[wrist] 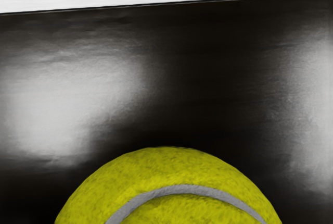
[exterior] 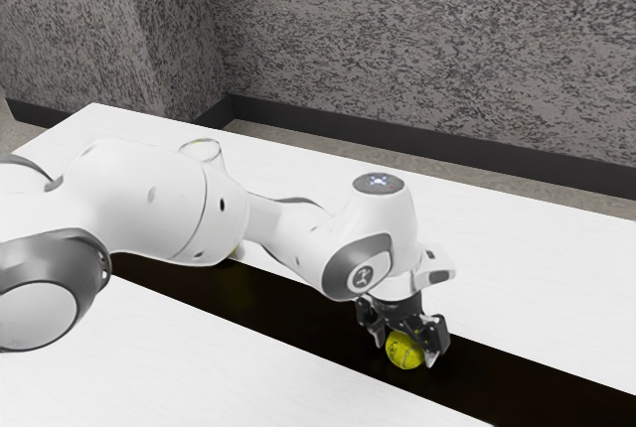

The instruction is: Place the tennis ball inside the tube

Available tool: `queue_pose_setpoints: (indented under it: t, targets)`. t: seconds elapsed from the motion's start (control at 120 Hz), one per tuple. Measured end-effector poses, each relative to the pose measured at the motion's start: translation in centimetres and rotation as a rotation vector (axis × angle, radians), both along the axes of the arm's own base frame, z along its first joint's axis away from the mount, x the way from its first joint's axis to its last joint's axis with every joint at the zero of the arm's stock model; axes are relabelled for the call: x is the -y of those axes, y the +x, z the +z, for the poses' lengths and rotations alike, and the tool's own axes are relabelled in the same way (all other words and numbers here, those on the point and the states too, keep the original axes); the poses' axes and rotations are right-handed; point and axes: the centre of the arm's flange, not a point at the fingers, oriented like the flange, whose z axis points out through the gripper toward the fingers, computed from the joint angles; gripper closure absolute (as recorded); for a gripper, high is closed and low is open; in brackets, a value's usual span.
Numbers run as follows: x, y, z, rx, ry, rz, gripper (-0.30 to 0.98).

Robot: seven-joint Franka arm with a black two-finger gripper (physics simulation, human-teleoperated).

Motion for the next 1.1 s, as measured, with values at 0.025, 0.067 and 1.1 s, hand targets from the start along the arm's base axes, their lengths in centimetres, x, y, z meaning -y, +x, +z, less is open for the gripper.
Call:
queue_pose_setpoints:
  t: [0.025,0.067,1.1]
  targets:
    - [0.0,0.0,0.0,0.001,0.000,0.000,0.02]
    - [0.0,0.0,0.0,0.003,0.000,0.000,0.05]
    - [-19.2,6.5,30.2,0.087,0.146,0.210,0.27]
